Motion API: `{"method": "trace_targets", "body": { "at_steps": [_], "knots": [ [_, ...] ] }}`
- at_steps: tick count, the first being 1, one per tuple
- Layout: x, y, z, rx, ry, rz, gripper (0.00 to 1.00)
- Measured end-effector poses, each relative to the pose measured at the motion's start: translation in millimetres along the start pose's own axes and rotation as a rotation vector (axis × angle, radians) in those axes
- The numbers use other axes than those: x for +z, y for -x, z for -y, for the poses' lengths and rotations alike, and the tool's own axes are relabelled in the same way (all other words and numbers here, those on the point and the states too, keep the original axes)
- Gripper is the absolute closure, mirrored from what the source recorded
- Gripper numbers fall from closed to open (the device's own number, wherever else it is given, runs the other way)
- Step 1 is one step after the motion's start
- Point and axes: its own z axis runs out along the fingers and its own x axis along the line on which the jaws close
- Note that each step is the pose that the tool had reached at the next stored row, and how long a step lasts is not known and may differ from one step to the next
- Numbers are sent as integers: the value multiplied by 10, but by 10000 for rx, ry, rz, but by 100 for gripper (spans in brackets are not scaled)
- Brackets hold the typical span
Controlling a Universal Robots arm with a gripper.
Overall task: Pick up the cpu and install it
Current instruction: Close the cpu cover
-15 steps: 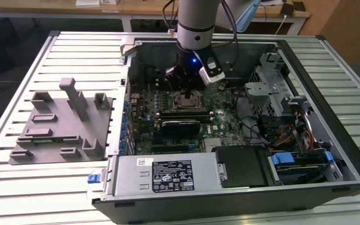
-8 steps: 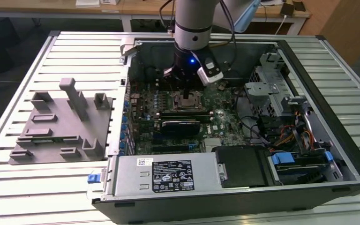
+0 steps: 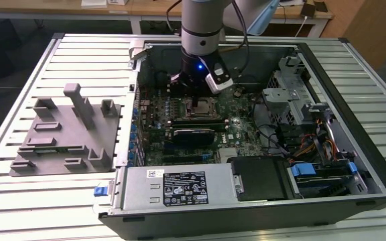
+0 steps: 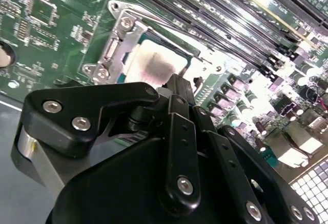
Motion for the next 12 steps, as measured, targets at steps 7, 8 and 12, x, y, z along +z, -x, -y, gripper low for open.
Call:
{"method": "trace_targets", "body": {
  "at_steps": [7, 8, 12],
  "knots": [
    [50, -46, 0, 17, 1, 1, 89],
    [52, -52, 0, 17, 2, 0, 89],
    [63, -80, 0, 17, 20, 1, 89]
  ]
}}
